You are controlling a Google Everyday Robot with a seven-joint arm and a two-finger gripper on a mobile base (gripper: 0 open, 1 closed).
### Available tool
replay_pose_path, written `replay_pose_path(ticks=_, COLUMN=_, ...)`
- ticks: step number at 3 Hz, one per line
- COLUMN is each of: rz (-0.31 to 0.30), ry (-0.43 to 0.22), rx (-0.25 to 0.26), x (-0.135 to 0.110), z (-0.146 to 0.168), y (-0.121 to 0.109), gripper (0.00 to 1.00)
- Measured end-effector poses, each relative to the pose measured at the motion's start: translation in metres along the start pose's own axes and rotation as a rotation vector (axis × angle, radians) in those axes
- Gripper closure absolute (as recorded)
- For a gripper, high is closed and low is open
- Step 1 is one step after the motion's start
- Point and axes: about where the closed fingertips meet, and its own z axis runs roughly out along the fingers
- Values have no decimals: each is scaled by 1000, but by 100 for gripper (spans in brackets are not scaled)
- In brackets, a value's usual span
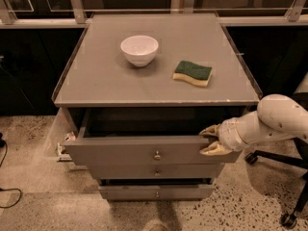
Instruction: Open top drawer
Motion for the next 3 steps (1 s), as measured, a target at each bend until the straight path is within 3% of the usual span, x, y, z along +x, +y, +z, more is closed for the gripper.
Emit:
replay_pose_path(ticks=1, rz=10, ry=0, rx=-13, x=0, z=-2, y=11, gripper=87)
replay_pose_path(ticks=2, rz=10, ry=0, rx=-13, x=-1, z=-4, y=10, gripper=100)
replay_pose_path(ticks=3, rz=20, ry=1, rx=-21, x=-2, z=-7, y=21, gripper=100)
